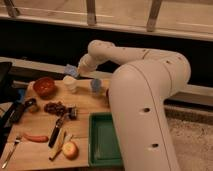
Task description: Place sponge in paper cup
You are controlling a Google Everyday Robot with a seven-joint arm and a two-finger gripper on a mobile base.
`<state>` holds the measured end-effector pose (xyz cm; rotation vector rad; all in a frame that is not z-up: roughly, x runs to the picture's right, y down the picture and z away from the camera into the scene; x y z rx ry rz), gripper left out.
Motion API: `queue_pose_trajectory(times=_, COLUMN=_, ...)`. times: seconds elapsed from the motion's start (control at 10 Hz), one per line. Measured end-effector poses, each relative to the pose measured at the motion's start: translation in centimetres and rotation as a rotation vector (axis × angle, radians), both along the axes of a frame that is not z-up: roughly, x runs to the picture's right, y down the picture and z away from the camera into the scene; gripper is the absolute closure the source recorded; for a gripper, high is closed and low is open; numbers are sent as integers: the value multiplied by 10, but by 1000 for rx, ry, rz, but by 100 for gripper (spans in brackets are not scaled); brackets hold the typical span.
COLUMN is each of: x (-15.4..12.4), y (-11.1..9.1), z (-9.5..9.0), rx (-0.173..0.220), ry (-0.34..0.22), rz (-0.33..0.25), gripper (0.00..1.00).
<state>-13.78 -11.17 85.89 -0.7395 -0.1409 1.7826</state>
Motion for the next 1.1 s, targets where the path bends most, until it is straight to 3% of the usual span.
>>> queue_pose_trajectory(times=0.3, x=-21, y=4, z=19, rx=-20, ry=-54, rz=0, gripper=96)
queue_pose_trajectory(times=0.8, x=-31, y=19, z=36, rx=-65, ry=-91, rz=-7, gripper=45)
queue_pose_trajectory(times=1.1, x=-30, y=25, z=40, rx=-82, ry=-88, rz=-7, gripper=38)
